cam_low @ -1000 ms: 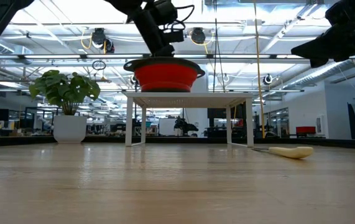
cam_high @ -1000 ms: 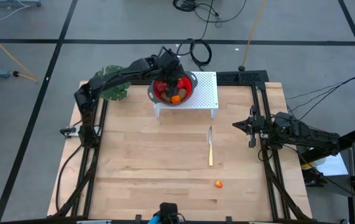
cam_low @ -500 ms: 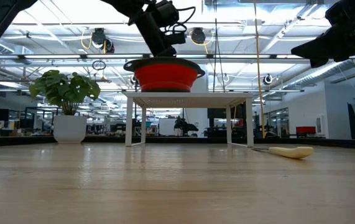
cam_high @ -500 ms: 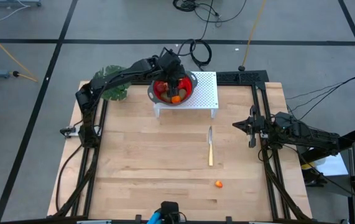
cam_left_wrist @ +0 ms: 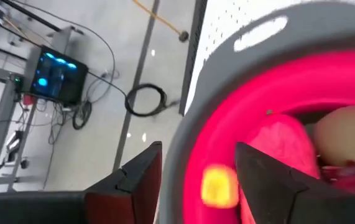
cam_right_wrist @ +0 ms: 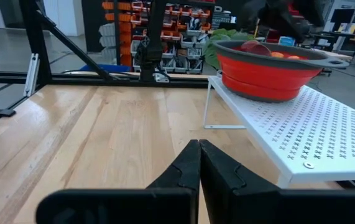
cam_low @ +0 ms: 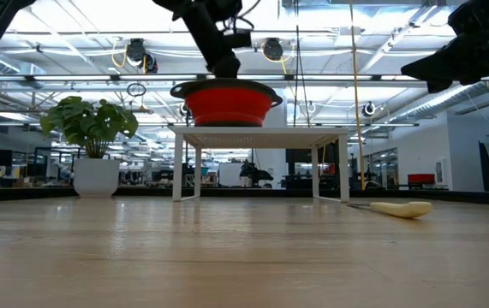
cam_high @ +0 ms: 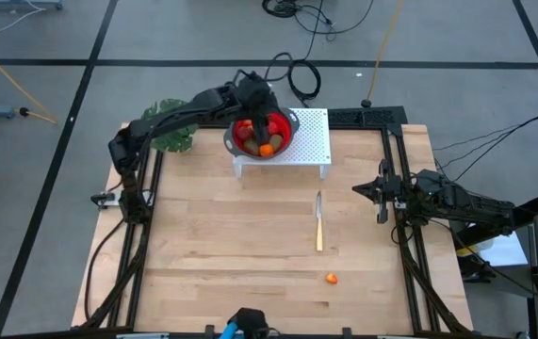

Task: Pick & Place Fruit
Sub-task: Put the orange pear into the red strainer bowl on the shelf

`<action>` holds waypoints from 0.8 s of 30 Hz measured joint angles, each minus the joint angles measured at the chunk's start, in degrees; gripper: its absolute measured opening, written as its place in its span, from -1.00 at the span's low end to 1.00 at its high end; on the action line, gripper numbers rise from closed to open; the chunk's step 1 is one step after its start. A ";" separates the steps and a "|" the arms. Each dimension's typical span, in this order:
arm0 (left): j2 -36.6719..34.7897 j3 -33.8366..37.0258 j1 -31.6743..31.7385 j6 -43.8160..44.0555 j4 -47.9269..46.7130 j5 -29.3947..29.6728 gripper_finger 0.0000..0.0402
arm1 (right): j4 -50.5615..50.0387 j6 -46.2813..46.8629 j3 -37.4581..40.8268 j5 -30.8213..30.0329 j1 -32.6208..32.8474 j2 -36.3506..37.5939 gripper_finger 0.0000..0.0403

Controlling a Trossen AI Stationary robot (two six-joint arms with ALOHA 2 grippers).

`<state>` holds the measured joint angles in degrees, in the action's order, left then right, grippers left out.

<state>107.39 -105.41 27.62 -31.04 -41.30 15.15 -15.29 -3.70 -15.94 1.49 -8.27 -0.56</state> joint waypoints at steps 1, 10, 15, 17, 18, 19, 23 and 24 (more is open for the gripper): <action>-0.60 0.00 -0.32 0.41 0.10 0.05 0.01 | 0.05 0.00 0.00 -0.02 0.00 0.00 -1.00; -6.11 0.00 -4.51 18.17 -2.40 -0.39 -0.12 | 0.35 0.00 0.00 0.03 0.00 0.00 -1.00; -8.54 0.00 -7.58 26.97 -4.94 -4.44 -0.31 | 0.46 0.02 0.00 0.05 0.00 0.00 -1.00; -9.10 0.00 -9.17 29.38 -5.28 -5.08 -0.41 | 0.46 0.02 0.00 0.14 0.00 0.02 -1.00; -9.37 0.00 -9.94 30.33 -5.52 -5.08 -0.47 | 0.44 0.02 0.00 0.18 0.00 0.02 -1.00; -9.51 0.00 -10.66 31.17 -5.77 -5.16 -0.52 | 0.45 0.02 0.00 0.20 0.00 0.00 -1.00; -9.61 0.00 -13.59 33.59 -5.94 -5.21 -0.79 | 0.44 0.02 0.00 0.25 0.00 0.01 -1.00; -9.61 0.00 -14.17 34.33 -6.22 -5.21 -0.86 | 0.44 0.02 0.00 0.25 0.00 0.02 -1.00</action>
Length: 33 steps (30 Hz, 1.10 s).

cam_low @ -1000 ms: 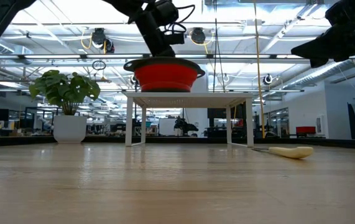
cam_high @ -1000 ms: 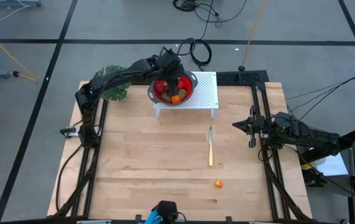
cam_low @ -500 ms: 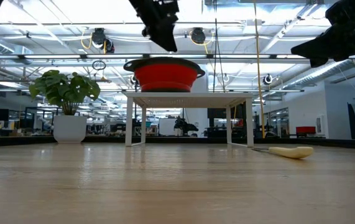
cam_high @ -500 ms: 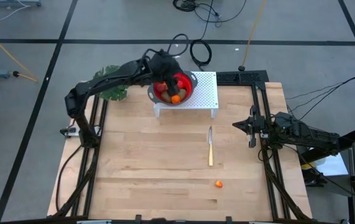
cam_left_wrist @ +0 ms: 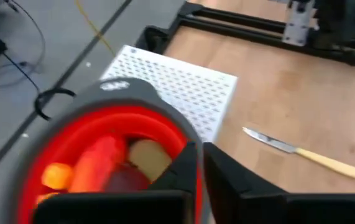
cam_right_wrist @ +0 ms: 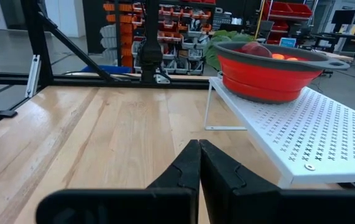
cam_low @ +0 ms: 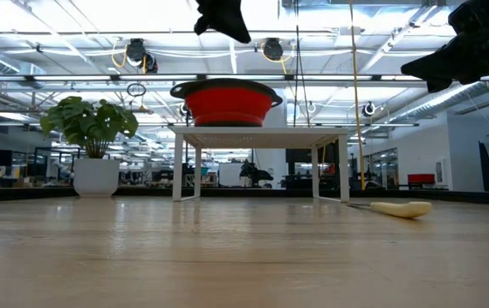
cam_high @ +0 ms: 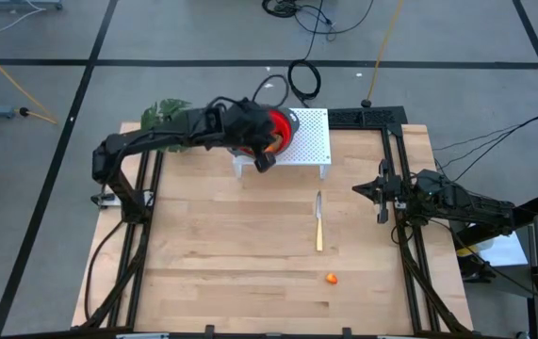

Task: Pick & Place Fruit
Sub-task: Put the orange pear into the red strainer bowl on the shelf

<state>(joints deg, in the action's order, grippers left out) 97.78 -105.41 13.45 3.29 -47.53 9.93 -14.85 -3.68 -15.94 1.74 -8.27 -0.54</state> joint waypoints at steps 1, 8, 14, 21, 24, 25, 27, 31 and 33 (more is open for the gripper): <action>0.00 0.00 -0.56 0.87 -0.41 -0.09 -0.92 | 0.00 0.00 0.00 0.01 0.00 -0.02 -1.00; 0.00 0.00 -2.31 4.85 -1.24 -5.84 -0.94 | 0.00 2.86 0.00 3.08 0.02 -0.02 -1.00; 0.00 0.42 -3.19 6.33 -2.43 -6.58 -0.97 | -0.02 5.54 0.00 10.92 0.04 -0.71 -1.00; -1.36 6.33 -5.40 9.73 0.02 -6.49 -0.97 | 2.85 6.34 0.02 16.60 0.15 -5.73 -1.00; -4.28 12.04 -6.80 11.00 5.39 -5.92 -0.98 | 6.59 6.30 0.02 18.96 0.15 -9.35 -1.00; -5.58 14.32 -7.45 11.38 8.13 -5.57 -0.99 | 7.90 6.30 0.01 19.38 0.15 -10.72 -1.00; -8.78 18.86 -8.54 12.50 12.62 -4.93 -0.99 | 9.57 6.29 -0.04 19.47 0.15 -13.23 -1.00; -15.53 27.90 -10.95 13.60 18.57 -2.40 -0.97 | 13.39 6.18 -0.15 19.45 0.15 -18.54 -1.00; -18.87 32.15 -12.13 14.10 20.49 -1.90 -0.99 | 16.44 6.30 -0.27 19.45 0.15 -21.31 -1.00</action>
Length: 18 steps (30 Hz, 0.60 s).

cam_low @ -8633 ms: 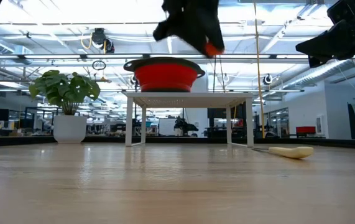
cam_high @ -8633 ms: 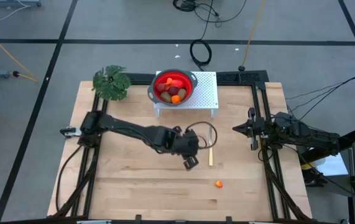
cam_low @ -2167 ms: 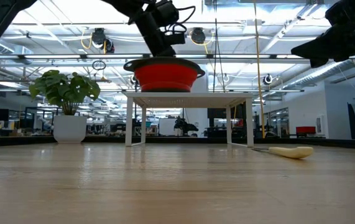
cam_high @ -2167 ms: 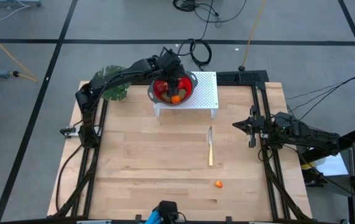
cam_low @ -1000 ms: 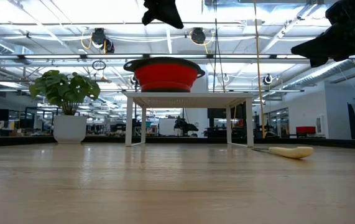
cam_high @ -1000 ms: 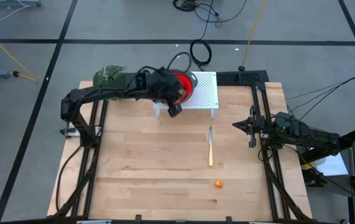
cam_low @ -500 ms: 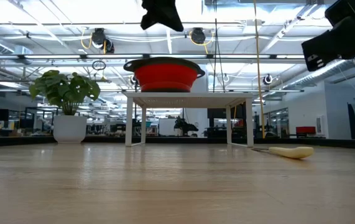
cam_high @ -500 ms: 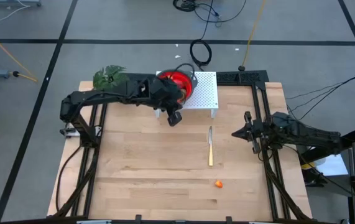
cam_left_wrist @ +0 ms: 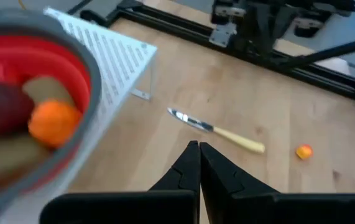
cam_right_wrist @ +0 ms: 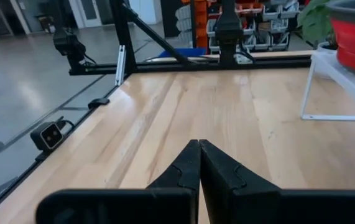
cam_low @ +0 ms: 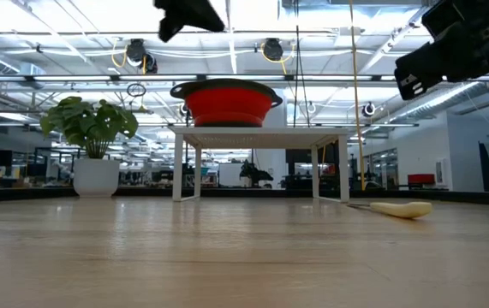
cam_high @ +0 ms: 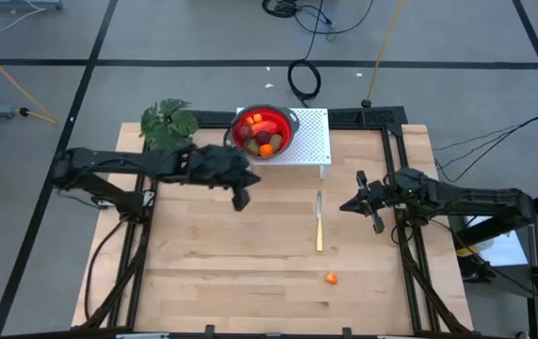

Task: Pick & Place Fruit
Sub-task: Put the orange pear into the red strainer bowl on the shelf

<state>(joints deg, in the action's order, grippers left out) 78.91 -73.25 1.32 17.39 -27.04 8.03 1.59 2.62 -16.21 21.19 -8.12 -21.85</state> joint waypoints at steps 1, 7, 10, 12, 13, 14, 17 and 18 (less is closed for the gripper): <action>-1.48 1.98 -0.43 0.49 0.68 0.02 -0.99 | 1.00 0.26 0.00 -0.02 0.02 -1.14 -1.00; -10.62 11.49 -2.12 1.17 4.84 0.09 -0.99 | 7.58 1.04 -0.23 -0.17 2.18 -8.07 -1.00; -15.05 15.59 -2.27 1.00 6.65 0.09 -0.98 | 6.39 1.04 -2.29 -2.40 4.39 -11.25 -1.00; -18.13 18.57 -2.27 0.90 8.71 0.09 -0.96 | 6.36 0.26 -4.13 -4.54 6.19 -13.39 -1.00; -19.72 20.19 -2.27 0.88 9.68 0.07 -0.96 | 6.46 -0.73 -5.13 -5.23 7.08 -14.41 -1.00; -21.24 21.80 -2.30 0.85 10.76 0.06 -0.96 | 6.32 -1.59 -6.04 -6.05 8.15 -15.33 -1.00; -26.15 26.53 -2.58 0.77 13.38 -0.32 -0.99 | 4.40 -3.01 -9.75 -7.91 11.04 -18.49 -1.00; -27.77 28.00 -2.75 0.79 13.91 -0.33 -0.99 | 2.45 -3.25 -11.20 -8.27 12.03 -19.45 -1.00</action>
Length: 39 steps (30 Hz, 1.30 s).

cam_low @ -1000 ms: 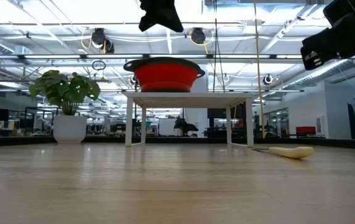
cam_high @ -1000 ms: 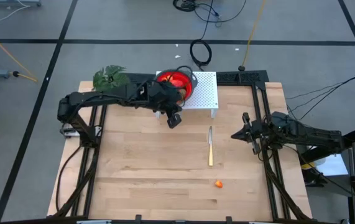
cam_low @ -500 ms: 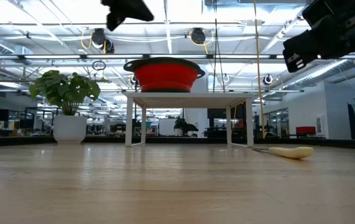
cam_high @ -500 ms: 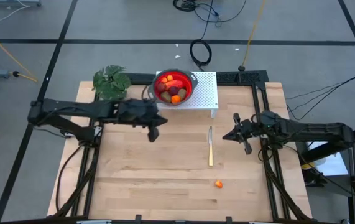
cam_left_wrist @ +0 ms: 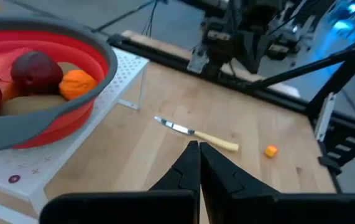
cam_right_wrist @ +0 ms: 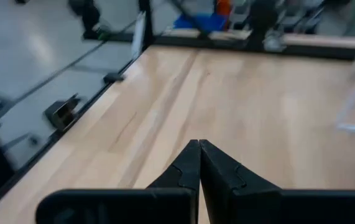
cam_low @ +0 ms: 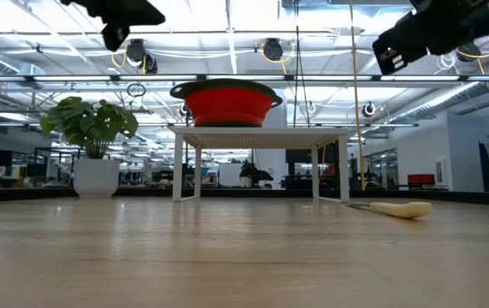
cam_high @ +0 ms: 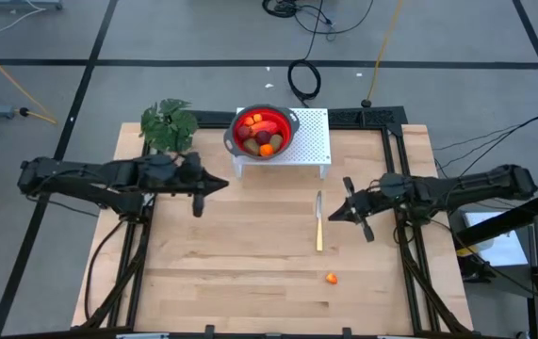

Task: Pick & Place Fruit
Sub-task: Put the orange pear into the red strainer bowl on the shelf

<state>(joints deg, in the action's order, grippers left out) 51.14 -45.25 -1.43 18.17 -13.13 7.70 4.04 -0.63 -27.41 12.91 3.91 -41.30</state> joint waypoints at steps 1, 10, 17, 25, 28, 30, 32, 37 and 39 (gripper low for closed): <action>-1.45 1.17 -0.20 0.02 0.59 0.00 -0.99 | -2.06 -0.03 -1.48 -0.90 1.05 -1.00 -1.00; -13.10 8.82 -2.35 -1.01 1.37 1.37 -0.99 | -20.34 -0.08 -15.42 -1.17 12.03 -11.51 -1.00; -18.40 11.35 -3.35 -3.18 0.64 3.39 -0.97 | -27.28 2.30 -23.98 -4.11 19.93 -21.86 -1.00; -21.82 14.31 -4.05 -5.36 0.08 3.43 -0.95 | -33.82 4.49 -32.45 -3.91 25.13 -34.11 -1.00; -23.26 16.03 -4.67 -5.90 0.12 3.40 -0.94 | -37.64 4.49 -35.92 -3.92 26.03 -38.02 -1.00; -24.32 17.45 -5.10 -5.59 0.48 3.40 -0.96 | -39.30 4.49 -37.61 -3.90 26.44 -40.28 -1.00; -25.38 18.82 -5.61 -5.26 1.09 3.25 -0.99 | -40.05 4.48 -38.80 -3.88 26.71 -42.21 -1.00; -28.31 22.06 -7.29 -5.09 3.17 1.78 -0.95 | -39.63 4.48 -40.04 -3.72 27.19 -45.22 -1.00; -29.31 23.09 -7.97 -5.14 3.46 1.29 -0.94 | -39.25 4.49 -40.05 -3.68 27.38 -45.74 -1.00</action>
<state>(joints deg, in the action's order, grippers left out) 21.84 -22.16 -9.40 13.04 -9.67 8.99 -35.20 3.86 -67.46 9.23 31.29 -87.04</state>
